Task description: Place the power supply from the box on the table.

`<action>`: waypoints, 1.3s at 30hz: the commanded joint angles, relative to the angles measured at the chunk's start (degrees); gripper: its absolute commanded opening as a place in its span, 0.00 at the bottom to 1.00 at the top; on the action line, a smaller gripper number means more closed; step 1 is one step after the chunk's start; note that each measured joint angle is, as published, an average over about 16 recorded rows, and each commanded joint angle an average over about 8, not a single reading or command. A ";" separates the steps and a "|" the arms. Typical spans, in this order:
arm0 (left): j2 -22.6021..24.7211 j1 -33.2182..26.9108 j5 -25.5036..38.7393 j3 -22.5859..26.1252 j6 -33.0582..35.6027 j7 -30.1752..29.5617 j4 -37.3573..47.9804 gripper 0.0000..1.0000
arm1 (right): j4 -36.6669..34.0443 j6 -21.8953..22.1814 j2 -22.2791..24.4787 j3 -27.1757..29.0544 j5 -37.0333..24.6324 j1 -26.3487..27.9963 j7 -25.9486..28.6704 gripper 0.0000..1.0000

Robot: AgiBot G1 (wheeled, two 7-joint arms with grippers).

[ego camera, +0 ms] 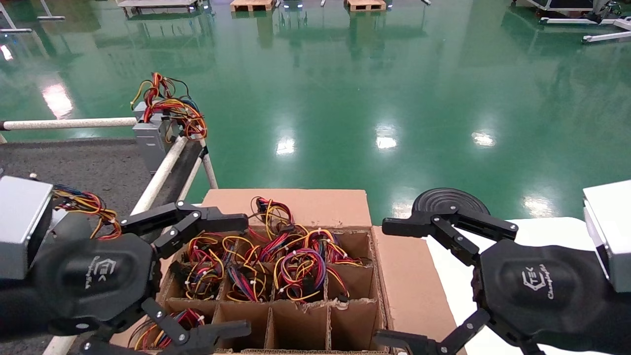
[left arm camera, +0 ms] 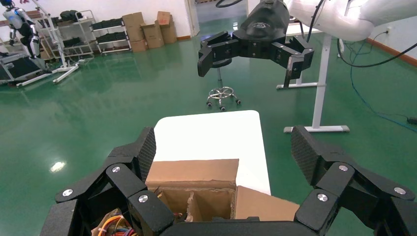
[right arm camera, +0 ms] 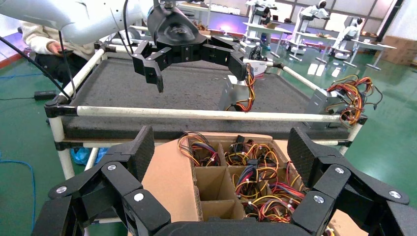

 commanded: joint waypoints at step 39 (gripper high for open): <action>0.00 0.00 0.00 0.00 0.00 0.00 0.00 1.00 | 0.00 0.00 0.00 0.00 0.00 0.00 0.00 0.00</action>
